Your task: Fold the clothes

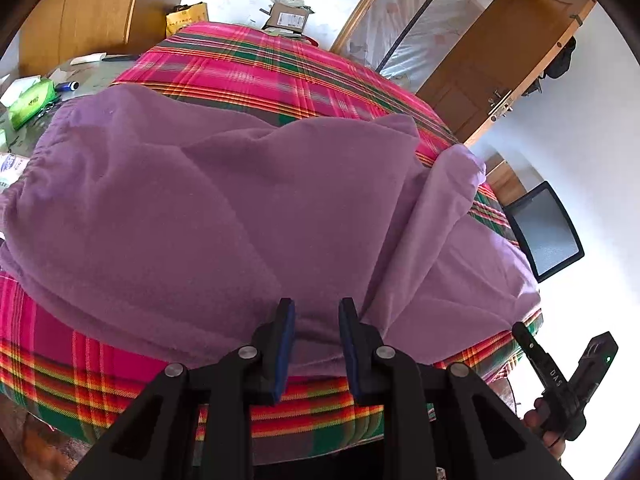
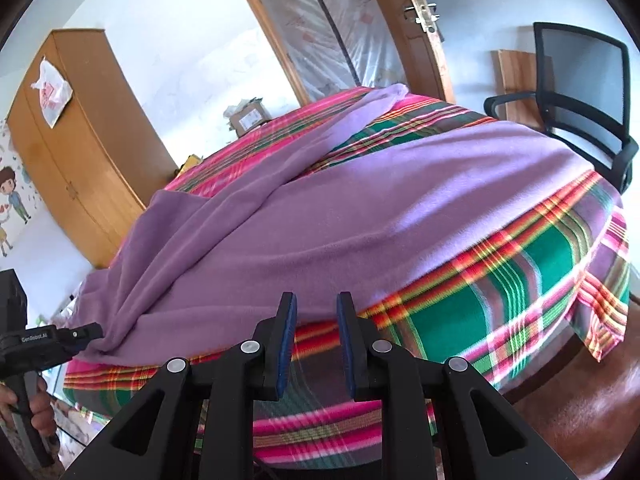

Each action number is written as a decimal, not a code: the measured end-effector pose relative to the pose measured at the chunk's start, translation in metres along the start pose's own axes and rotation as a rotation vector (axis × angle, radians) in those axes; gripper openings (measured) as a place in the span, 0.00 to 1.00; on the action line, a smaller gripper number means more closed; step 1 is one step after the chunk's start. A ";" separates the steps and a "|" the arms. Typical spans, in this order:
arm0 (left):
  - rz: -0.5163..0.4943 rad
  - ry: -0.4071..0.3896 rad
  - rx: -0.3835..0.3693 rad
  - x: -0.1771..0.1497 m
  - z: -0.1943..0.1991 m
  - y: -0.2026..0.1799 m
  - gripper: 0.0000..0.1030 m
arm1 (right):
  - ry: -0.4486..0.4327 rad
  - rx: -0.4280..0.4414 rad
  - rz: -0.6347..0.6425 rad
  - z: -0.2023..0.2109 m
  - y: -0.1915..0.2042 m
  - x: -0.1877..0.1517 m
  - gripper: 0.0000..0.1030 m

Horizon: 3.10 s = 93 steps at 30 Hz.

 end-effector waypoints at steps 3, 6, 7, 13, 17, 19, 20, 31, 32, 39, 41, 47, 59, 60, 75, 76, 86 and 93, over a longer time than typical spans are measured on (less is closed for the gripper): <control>-0.013 0.003 0.001 0.000 -0.001 -0.002 0.22 | -0.002 -0.008 -0.008 0.003 -0.002 -0.004 0.21; -0.027 0.012 -0.009 0.002 -0.003 -0.007 0.22 | -0.001 -0.016 -0.023 0.004 -0.004 -0.005 0.21; -0.036 0.017 -0.013 0.002 -0.004 -0.009 0.22 | -0.002 -0.020 -0.024 0.005 -0.004 -0.005 0.21; -0.077 0.020 -0.034 0.007 -0.009 -0.023 0.22 | -0.017 -0.045 -0.005 0.011 -0.010 0.002 0.21; -0.108 0.035 -0.036 0.008 -0.017 -0.031 0.22 | -0.054 -0.077 -0.011 0.019 -0.024 0.019 0.21; -0.108 0.049 -0.037 0.008 -0.022 -0.033 0.22 | -0.061 -0.103 -0.031 0.021 -0.034 0.024 0.21; -0.109 0.055 -0.036 0.008 -0.023 -0.034 0.22 | -0.061 -0.109 -0.046 0.022 -0.038 0.025 0.21; -0.113 0.055 -0.017 0.003 -0.024 -0.038 0.22 | -0.043 -0.059 -0.005 0.016 -0.029 0.018 0.21; -0.113 0.052 -0.017 0.003 -0.023 -0.039 0.22 | -0.042 -0.058 0.014 0.016 -0.026 0.019 0.21; -0.137 0.043 -0.018 0.011 -0.021 -0.045 0.22 | -0.050 -0.063 0.095 0.004 -0.020 0.047 0.21; -0.145 0.043 -0.016 0.015 -0.023 -0.046 0.22 | -0.058 -0.065 0.121 0.000 -0.018 0.059 0.21; -0.162 0.045 -0.006 0.029 -0.036 -0.054 0.22 | -0.035 -0.061 0.231 -0.029 -0.011 0.097 0.21; -0.228 0.086 0.050 0.050 -0.080 -0.071 0.22 | 0.096 -0.021 0.362 -0.124 0.003 0.141 0.21; -0.231 0.090 0.056 0.051 -0.084 -0.072 0.22 | 0.100 -0.027 0.372 -0.130 0.005 0.144 0.21; -0.214 0.136 -0.011 0.061 -0.098 -0.074 0.26 | 0.185 -0.068 0.355 -0.229 0.025 0.180 0.23; -0.223 0.143 -0.009 0.060 -0.100 -0.075 0.26 | 0.196 -0.066 0.342 -0.236 0.026 0.181 0.23; -0.238 0.155 -0.036 0.061 -0.107 -0.078 0.28 | 0.271 -0.109 0.275 -0.295 0.035 0.190 0.40; -0.233 0.154 -0.052 0.063 -0.107 -0.077 0.29 | 0.298 -0.210 0.283 -0.316 0.032 0.190 0.40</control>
Point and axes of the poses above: each gripper's, at about its wrist camera, not at the fingertips, and z roughly against the way its jaws point, y to its left, x to its top, the point moved 7 cm from there along -z, roughly the way its jaws point, and after that the axes turned 7 degrees about -y, right-handed, at the moved point
